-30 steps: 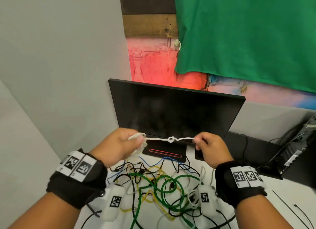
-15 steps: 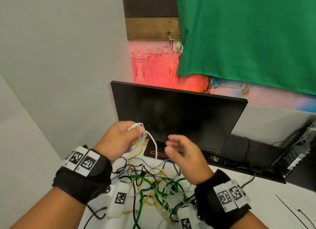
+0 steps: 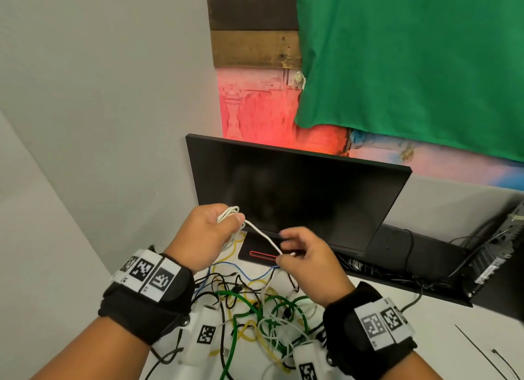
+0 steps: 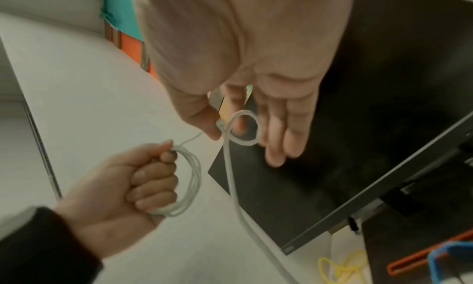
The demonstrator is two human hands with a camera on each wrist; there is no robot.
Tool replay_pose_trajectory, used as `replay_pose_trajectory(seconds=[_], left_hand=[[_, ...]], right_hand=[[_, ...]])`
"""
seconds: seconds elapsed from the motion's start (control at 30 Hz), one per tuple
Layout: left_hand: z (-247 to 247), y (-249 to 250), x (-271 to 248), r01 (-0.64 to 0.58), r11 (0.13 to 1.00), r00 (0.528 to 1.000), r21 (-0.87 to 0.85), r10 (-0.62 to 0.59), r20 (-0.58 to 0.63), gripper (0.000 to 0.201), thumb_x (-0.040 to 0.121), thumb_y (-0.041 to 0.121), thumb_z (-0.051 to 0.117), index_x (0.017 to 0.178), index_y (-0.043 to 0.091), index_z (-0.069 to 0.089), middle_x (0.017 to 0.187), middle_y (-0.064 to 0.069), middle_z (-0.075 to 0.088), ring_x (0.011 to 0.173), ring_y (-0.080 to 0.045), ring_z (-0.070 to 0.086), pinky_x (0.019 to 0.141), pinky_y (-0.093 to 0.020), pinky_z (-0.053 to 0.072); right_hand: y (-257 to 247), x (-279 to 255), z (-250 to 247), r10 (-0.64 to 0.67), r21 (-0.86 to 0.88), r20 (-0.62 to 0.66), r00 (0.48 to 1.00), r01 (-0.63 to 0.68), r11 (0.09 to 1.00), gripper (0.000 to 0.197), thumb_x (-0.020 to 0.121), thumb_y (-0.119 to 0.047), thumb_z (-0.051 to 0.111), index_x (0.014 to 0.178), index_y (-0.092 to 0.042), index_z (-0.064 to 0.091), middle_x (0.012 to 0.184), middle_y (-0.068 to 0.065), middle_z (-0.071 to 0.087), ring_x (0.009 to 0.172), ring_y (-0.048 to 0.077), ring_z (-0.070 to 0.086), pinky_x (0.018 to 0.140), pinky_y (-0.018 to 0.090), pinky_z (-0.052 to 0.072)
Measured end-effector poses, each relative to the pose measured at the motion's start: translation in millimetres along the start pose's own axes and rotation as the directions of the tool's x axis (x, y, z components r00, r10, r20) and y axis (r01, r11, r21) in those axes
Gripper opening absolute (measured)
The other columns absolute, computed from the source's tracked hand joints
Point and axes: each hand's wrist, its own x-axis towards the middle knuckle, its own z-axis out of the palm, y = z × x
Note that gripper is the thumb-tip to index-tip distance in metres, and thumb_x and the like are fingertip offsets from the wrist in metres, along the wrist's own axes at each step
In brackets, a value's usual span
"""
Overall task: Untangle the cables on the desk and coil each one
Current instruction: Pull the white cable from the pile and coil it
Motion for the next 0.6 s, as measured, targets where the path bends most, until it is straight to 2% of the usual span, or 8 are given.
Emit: replay_pose_trajectory(seconds=[0.07, 0.17, 0.23, 0.3, 0.37, 0.43, 0.5, 0.6], left_hand=[[3.4, -0.9, 0.1, -0.005, 1.000, 1.000, -0.012, 0.005, -0.022, 0.040, 0.080, 0.046, 0.058, 0.066, 0.009, 0.056, 0.057, -0.005, 0.046, 0.054, -0.020, 0.043, 0.053, -0.035, 0.038], [11.6, -4.2, -3.1, -0.037, 0.999, 0.999, 0.017, 0.037, 0.008, 0.031, 0.085, 0.037, 0.059, 0.064, 0.013, 0.060, 0.052, 0.005, 0.046, 0.050, -0.010, 0.042, 0.047, -0.023, 0.037], [16.8, -7.2, -4.9, -0.020, 1.000, 0.998, 0.014, 0.019, 0.053, 0.029, 0.088, 0.029, 0.060, 0.060, 0.019, 0.062, 0.047, 0.009, 0.042, 0.044, -0.005, 0.037, 0.044, -0.018, 0.033], [20.1, -9.9, -6.1, 0.040, 0.999, 0.993, 0.016, -0.042, 0.113, 0.030, 0.087, 0.029, 0.061, 0.060, 0.017, 0.065, 0.044, 0.009, 0.039, 0.042, -0.006, 0.032, 0.043, -0.019, 0.029], [21.9, -10.3, -7.0, 0.122, 0.992, 0.978, -0.004, -0.120, 0.173, 0.036, 0.089, 0.038, 0.062, 0.063, 0.014, 0.068, 0.043, 0.009, 0.038, 0.040, -0.008, 0.031, 0.042, -0.019, 0.028], [23.6, -7.4, -8.1, 0.195, 0.980, 0.963, -0.037, -0.184, 0.199, 0.052, 0.087, 0.059, 0.059, 0.063, 0.014, 0.069, 0.043, 0.009, 0.039, 0.038, -0.007, 0.031, 0.040, -0.017, 0.029], [24.9, -3.7, -7.8, 0.253, 0.966, 0.949, -0.060, -0.235, 0.212, 0.059, 0.078, 0.072, 0.052, 0.059, 0.018, 0.067, 0.043, 0.008, 0.038, 0.037, -0.008, 0.030, 0.039, -0.017, 0.028], [25.1, -1.0, -5.8, 0.305, 0.947, 0.935, -0.101, -0.277, 0.221, 0.054, 0.087, 0.062, 0.055, 0.053, 0.021, 0.062, 0.044, 0.004, 0.035, 0.037, -0.011, 0.027, 0.038, -0.019, 0.025]], right_hand=[[3.5, 2.4, 2.2, 0.094, -0.019, -0.115, 0.989, -0.097, 0.995, 0.020, 0.079, -0.041, 0.076, 0.086, -0.025, 0.066, 0.079, -0.002, 0.073, 0.075, 0.013, 0.069, 0.073, 0.032, 0.055], [8.1, 3.6, 9.2, 0.122, 0.067, -0.023, 0.992, -0.120, 0.990, 0.032, 0.095, -0.034, 0.062, 0.071, -0.015, 0.071, 0.074, -0.001, 0.076, 0.077, 0.013, 0.072, 0.086, 0.039, 0.055], [6.7, 4.2, 11.9, 0.070, 0.149, -0.028, 0.997, -0.065, 0.987, 0.029, 0.100, -0.025, 0.054, 0.078, -0.016, 0.071, 0.080, -0.002, 0.077, 0.079, 0.009, 0.072, 0.083, 0.034, 0.054], [5.6, 6.0, 13.1, 0.015, 0.211, -0.078, 0.997, 0.001, 0.977, 0.025, 0.102, -0.020, 0.051, 0.085, -0.017, 0.069, 0.086, -0.004, 0.077, 0.082, 0.007, 0.072, 0.080, 0.029, 0.053], [4.1, 6.8, 13.5, -0.028, 0.277, -0.108, 0.994, 0.057, 0.959, 0.022, 0.101, -0.019, 0.051, 0.088, -0.023, 0.068, 0.091, -0.004, 0.076, 0.087, 0.005, 0.071, 0.076, 0.022, 0.054], [1.1, 6.6, 12.6, -0.072, 0.330, -0.097, 0.993, 0.100, 0.939, 0.020, 0.101, -0.019, 0.053, 0.088, -0.026, 0.066, 0.094, -0.002, 0.074, 0.089, 0.004, 0.070, 0.071, 0.020, 0.055], [-2.0, 6.7, 11.4, -0.093, 0.368, -0.054, 0.994, 0.106, 0.924, 0.017, 0.101, -0.015, 0.051, 0.091, -0.021, 0.064, 0.099, -0.003, 0.075, 0.095, 0.006, 0.070, 0.073, 0.020, 0.055], [-3.5, 7.0, 10.0, -0.111, 0.420, -0.009, 0.994, 0.105, 0.902, 0.011, 0.101, -0.008, 0.048, 0.096, -0.011, 0.057, 0.091, 0.003, 0.076, 0.091, 0.018, 0.073, 0.075, 0.023, 0.057]])
